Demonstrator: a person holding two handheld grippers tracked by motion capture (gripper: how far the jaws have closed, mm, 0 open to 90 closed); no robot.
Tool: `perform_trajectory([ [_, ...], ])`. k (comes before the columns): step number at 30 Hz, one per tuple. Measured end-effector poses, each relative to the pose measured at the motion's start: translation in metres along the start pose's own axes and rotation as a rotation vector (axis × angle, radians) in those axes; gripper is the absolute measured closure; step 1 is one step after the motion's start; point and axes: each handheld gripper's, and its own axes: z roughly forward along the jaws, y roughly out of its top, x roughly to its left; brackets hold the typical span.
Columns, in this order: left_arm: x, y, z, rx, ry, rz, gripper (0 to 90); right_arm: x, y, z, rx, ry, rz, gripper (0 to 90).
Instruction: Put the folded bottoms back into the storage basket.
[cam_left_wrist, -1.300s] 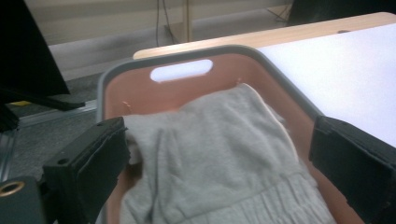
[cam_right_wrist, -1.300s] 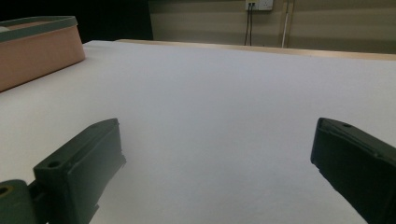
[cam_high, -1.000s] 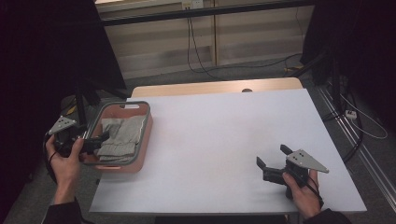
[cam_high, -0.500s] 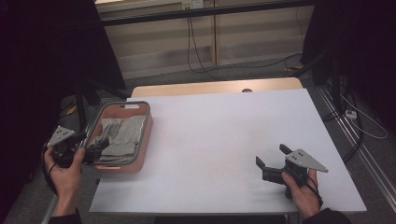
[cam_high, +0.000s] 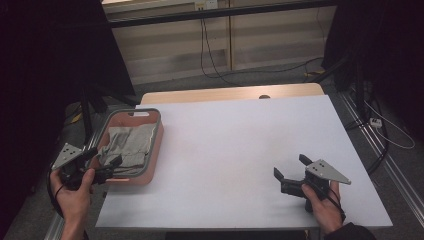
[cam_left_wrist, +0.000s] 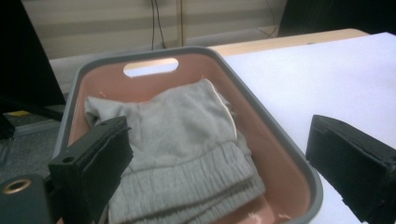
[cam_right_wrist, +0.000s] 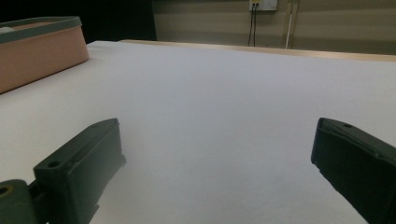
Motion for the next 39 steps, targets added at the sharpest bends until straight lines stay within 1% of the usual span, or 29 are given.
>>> perform_trajectory([
  [2, -0.003, -0.001, 0.001, 0.003, -0.008, 0.001, 6.5, 0.0, 0.0, 0.0, 0.0, 0.0, 0.0, 1.9],
  [3, -0.004, -0.001, 0.002, 0.007, -0.006, 0.002, 6.5, 0.0, 0.0, 0.0, 0.002, 0.002, -0.002, 1.9],
  [5, -0.006, -0.001, 0.003, 0.003, -0.015, 0.004, 6.5, 0.0, 0.0, 0.001, -0.001, 0.003, 0.001, 1.9],
  [6, -0.006, -0.001, 0.004, 0.009, -0.019, 0.014, 6.2, 0.0, 0.0, 0.001, 0.0, 0.006, -0.002, 1.8],
  [10, -0.012, -0.002, 0.007, 0.01, -0.037, 0.005, 6.2, 0.0, 0.0, 0.001, -0.004, 0.016, -0.009, 1.8],
  [11, -0.013, -0.002, 0.007, 0.013, -0.042, 0.014, 6.2, 0.001, 0.001, 0.001, -0.006, 0.018, -0.008, 1.8],
  [13, -0.018, 0.0, 0.008, 0.017, -0.041, 0.022, 6.2, 0.001, 0.001, 0.001, -0.007, 0.021, -0.01, 1.8],
  [14, -0.02, 0.001, 0.008, 0.02, -0.032, 0.029, 6.2, 0.001, 0.001, 0.001, -0.008, 0.022, -0.011, 1.8],
  [17, -0.028, 0.004, 0.01, 0.005, -0.032, 0.039, 6.2, 0.0, 0.001, 0.001, -0.006, 0.021, -0.009, 1.8],
  [18, -0.03, 0.005, 0.01, 0.001, -0.031, 0.048, 6.2, 0.001, 0.001, 0.001, -0.006, 0.021, -0.006, 1.8],
  [20, -0.033, 0.004, 0.011, -0.044, -0.03, 0.053, 6.2, 0.0, 0.001, 0.001, -0.007, 0.024, -0.01, 1.8],
  [21, -0.034, 0.004, 0.013, -0.047, -0.031, 0.052, 6.2, 0.0, 0.001, 0.001, -0.009, 0.027, -0.01, 1.8],
  [23, -0.036, 0.002, 0.016, -0.044, -0.05, 0.044, 6.2, 0.0, 0.001, 0.001, -0.012, 0.034, -0.011, 1.8],
  [24, -0.037, 0.002, 0.017, -0.041, -0.06, 0.047, 6.2, 0.0, 0.001, 0.001, -0.013, 0.034, -0.01, 1.8],
  [26, -0.041, 0.002, 0.019, -0.033, -0.069, 0.058, 6.2, 0.0, 0.001, 0.001, -0.012, 0.033, -0.009, 1.8],
  [27, -0.044, 0.002, 0.02, -0.032, -0.082, 0.062, 6.2, 0.0, 0.001, 0.001, -0.012, 0.033, -0.008, 1.8],
  [30, -0.051, 0.005, 0.022, -0.024, -0.102, 0.078, 6.2, 0.0, 0.001, 0.001, -0.009, 0.03, -0.004, 1.9],
  [32, -0.056, 0.007, 0.025, -0.023, -0.109, 0.09, 6.2, 0.0, 0.001, 0.001, -0.009, 0.032, -0.002, 1.9],
  [33, -0.059, 0.007, 0.026, -0.02, -0.108, 0.091, 6.2, 0.0, 0.001, 0.001, -0.01, 0.031, -0.002, 1.9],
  [35, -0.063, 0.007, 0.03, -0.018, -0.125, 0.092, 6.2, 0.0, 0.001, 0.001, -0.009, 0.033, 0.0, 1.9],
  [37, -0.067, 0.007, 0.033, -0.014, -0.126, 0.097, 6.2, 0.0, 0.001, 0.001, -0.008, 0.032, -0.002, 1.9],
  [39, -0.071, 0.008, 0.036, -0.01, -0.147, 0.093, 5.9, 0.0, 0.001, 0.001, -0.007, 0.03, -0.002, 1.9],
])
